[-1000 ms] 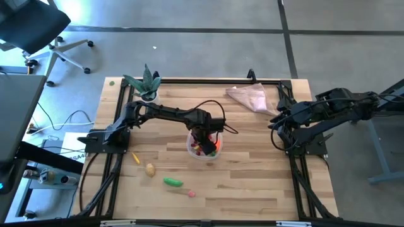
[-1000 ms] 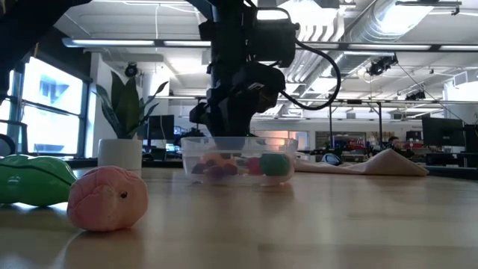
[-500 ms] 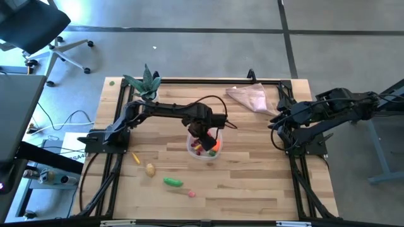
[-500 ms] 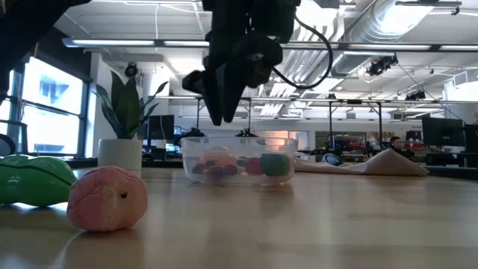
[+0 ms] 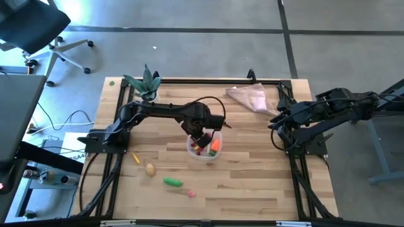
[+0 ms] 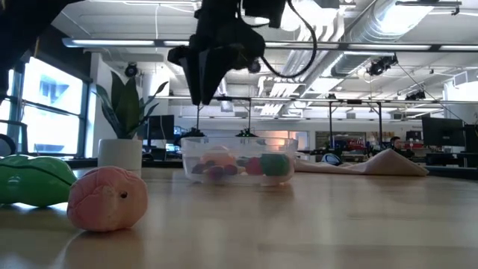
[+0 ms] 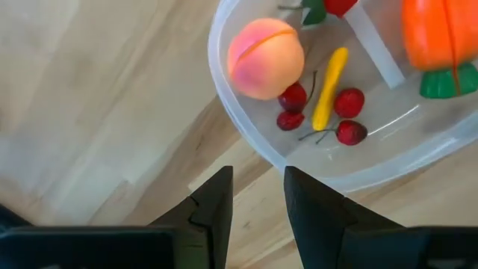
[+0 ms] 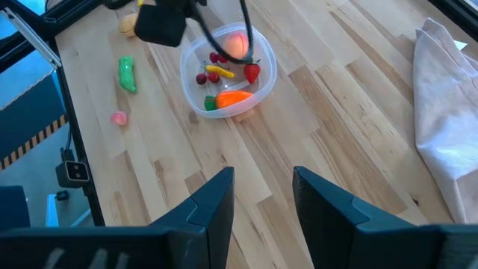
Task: Pick and placing Produce into tupperware
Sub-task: Put the green pea into the transparent bin
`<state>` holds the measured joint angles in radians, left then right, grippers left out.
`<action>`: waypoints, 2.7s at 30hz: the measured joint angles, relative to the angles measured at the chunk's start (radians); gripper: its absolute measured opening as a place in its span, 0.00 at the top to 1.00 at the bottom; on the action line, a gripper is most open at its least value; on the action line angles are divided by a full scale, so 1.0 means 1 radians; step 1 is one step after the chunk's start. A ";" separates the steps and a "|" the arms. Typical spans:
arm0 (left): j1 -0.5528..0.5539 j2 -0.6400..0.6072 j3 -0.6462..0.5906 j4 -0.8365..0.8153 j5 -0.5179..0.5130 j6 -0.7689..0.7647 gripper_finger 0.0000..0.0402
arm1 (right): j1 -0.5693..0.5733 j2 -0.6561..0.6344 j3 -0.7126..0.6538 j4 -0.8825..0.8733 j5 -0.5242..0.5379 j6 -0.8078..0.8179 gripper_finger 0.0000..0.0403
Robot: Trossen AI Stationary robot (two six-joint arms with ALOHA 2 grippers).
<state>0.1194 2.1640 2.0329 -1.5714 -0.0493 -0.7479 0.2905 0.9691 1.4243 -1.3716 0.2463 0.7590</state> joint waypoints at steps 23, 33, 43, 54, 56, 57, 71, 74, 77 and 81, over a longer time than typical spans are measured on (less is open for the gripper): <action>-0.151 -0.290 0.000 0.000 -0.145 0.088 0.72 | 0.000 0.000 0.000 0.000 0.000 0.000 0.68; -0.225 -0.510 -0.298 0.000 -0.164 -0.076 0.72 | 0.000 0.000 0.000 0.000 0.000 0.000 0.68; -0.346 -0.573 -0.608 0.198 0.006 0.052 0.72 | 0.000 0.000 0.000 0.000 0.000 0.000 0.68; -0.411 -0.571 -0.877 0.806 0.224 0.363 0.72 | 0.000 0.000 0.000 0.000 0.000 0.000 0.68; -0.412 -0.571 -0.905 0.861 0.220 0.378 0.72 | 0.000 0.000 0.000 0.000 0.000 0.000 0.68; -0.411 -0.571 -0.914 0.871 0.218 0.379 0.72 | 0.000 0.000 0.000 0.000 0.000 0.000 0.68; -0.433 -0.550 -0.929 0.840 0.196 0.384 0.60 | 0.000 0.000 0.000 0.000 0.000 0.000 0.68; -0.438 -0.546 -0.930 0.837 0.217 0.342 0.52 | 0.000 0.000 0.000 0.000 0.000 0.000 0.68; -0.448 -0.537 -0.929 0.836 0.237 0.275 0.48 | 0.000 0.000 0.000 0.000 0.000 0.000 0.68; -0.485 -0.528 -0.928 0.845 0.232 0.225 0.47 | 0.000 0.000 0.000 0.000 0.000 0.000 0.68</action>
<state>-0.3658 1.6358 1.1046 -0.7263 0.1823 -0.5231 0.2905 0.9691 1.4246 -1.3716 0.2463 0.7589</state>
